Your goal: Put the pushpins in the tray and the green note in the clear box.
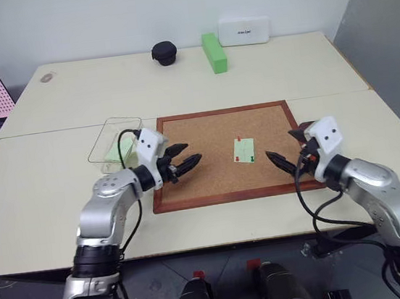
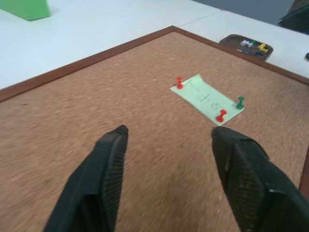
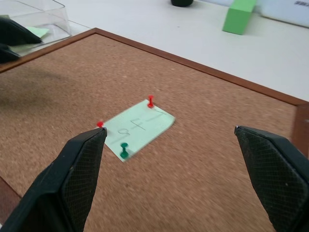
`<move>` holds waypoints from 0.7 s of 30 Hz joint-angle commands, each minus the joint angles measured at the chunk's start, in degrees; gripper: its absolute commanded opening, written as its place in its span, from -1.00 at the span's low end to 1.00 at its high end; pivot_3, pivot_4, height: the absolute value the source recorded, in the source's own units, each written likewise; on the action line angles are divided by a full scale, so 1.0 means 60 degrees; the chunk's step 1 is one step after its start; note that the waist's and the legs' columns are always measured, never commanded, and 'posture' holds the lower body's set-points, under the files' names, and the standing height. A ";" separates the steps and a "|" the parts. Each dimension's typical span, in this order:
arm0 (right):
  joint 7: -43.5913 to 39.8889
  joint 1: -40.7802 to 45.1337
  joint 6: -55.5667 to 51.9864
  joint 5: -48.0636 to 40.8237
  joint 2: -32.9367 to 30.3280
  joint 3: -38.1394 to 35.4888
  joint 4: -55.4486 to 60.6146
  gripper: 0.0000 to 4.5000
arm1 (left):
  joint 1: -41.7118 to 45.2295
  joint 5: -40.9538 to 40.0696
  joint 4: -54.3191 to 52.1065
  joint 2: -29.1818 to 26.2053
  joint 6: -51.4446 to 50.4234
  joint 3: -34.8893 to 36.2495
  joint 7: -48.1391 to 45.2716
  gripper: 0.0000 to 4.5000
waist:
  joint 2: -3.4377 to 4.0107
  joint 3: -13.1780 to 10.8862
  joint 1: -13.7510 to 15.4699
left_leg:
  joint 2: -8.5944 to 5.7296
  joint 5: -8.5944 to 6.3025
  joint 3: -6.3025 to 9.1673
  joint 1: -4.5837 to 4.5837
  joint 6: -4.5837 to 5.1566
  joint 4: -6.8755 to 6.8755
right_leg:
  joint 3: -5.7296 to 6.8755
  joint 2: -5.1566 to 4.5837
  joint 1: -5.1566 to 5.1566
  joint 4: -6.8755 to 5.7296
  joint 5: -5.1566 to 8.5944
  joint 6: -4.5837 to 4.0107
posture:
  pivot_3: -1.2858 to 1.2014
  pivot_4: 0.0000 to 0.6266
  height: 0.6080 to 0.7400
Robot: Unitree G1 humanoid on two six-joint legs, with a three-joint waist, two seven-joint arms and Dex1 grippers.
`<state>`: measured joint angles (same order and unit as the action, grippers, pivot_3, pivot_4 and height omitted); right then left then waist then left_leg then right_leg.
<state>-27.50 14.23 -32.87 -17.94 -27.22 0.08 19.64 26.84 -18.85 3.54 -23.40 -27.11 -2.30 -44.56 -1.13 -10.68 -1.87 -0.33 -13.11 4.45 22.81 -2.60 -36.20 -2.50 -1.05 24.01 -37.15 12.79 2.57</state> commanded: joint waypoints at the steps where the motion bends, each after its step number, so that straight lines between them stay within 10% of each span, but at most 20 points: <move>1: 0.0009 0.0438 0.0425 0.0230 0.0147 0.0076 -0.0409 1.00 | 0.0363 0.0201 0.0434 0.0211 0.0564 -0.0112 0.0000 -0.17 | 0.0000 0.0000 -0.0004 | 0.0000 0.0000 0.0000 0.0002 0.0000 0.0000 | 0.0000 0.0000 0.0001 0.0000 0.0000 0.0000 | 0.03 -0.52 1.00; 10: 0.0226 0.1798 0.1135 0.0901 0.1314 0.0738 -0.2790 1.00 | 0.0605 0.0461 0.1293 0.0807 0.1210 -0.0489 -0.0173 -0.95 | 0.0000 0.0000 -0.0022 | 0.0000 0.0001 -0.0001 0.0000 -0.0001 0.0002 | -0.0001 0.0001 0.0005 -0.0007 -0.0013 -0.0021 | 0.03 -0.52 1.00; 21: 0.0418 0.3514 0.1727 0.1496 0.2138 0.0884 -0.5351 1.00 | 0.0348 0.1233 0.1803 0.0938 0.0955 -0.1314 -0.0107 -0.98 | 0.0001 0.0001 -0.0010 | -0.0003 0.0001 0.0000 -0.0002 -0.0001 0.0001 | 0.0000 -0.0001 0.0003 -0.0010 -0.0025 -0.0040 | 0.03 -0.52 1.00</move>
<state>-24.92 33.23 -24.79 -10.03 -14.94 5.01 -11.17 29.41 -13.37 13.51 -17.65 -21.11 -8.38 -45.38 -1.13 -10.67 -1.93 -0.34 -13.11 4.46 22.80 -2.60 -36.18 -2.50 -1.05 24.03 -37.21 12.64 2.33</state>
